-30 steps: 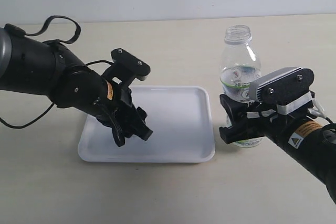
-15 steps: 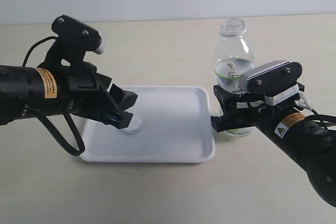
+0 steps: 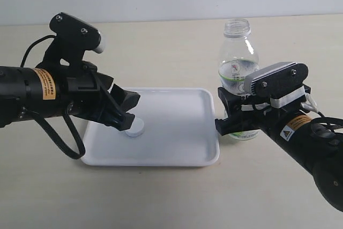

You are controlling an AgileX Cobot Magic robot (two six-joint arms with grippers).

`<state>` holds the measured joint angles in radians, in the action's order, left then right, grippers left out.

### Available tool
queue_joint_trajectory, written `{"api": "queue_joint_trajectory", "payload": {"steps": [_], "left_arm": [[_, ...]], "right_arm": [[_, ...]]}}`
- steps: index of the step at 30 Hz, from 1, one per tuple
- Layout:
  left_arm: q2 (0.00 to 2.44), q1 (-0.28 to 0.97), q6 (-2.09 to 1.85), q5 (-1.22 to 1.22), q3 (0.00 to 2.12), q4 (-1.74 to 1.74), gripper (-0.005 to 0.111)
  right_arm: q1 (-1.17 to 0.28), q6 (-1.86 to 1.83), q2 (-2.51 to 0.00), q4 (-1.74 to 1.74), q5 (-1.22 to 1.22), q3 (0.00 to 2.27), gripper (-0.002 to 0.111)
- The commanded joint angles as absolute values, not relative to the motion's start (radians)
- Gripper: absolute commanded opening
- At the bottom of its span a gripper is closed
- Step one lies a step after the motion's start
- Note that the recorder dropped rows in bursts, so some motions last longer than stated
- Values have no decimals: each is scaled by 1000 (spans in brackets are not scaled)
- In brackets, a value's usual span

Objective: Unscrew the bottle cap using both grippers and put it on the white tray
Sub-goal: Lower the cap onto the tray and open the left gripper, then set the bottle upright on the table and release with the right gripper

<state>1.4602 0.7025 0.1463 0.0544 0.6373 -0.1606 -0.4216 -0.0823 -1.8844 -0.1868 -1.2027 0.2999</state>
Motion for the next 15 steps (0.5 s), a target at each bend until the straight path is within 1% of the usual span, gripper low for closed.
{"api": "queue_joint_trajectory", "payload": {"steps": [1, 10, 12, 15], "left_arm": [[1452, 697, 156, 64, 631, -164, 61], [1452, 697, 156, 66, 631, -164, 61], [1452, 697, 156, 66, 631, -164, 61], [1452, 697, 156, 66, 631, -164, 61]], "right_arm": [[-425, -82, -1869, -173, -1221, 302, 49], [-425, -80, -1803, -173, -1220, 255, 50], [-425, -80, -1793, -173, -1220, 243, 53], [-425, -80, -1788, -173, -1215, 236, 60]]}}
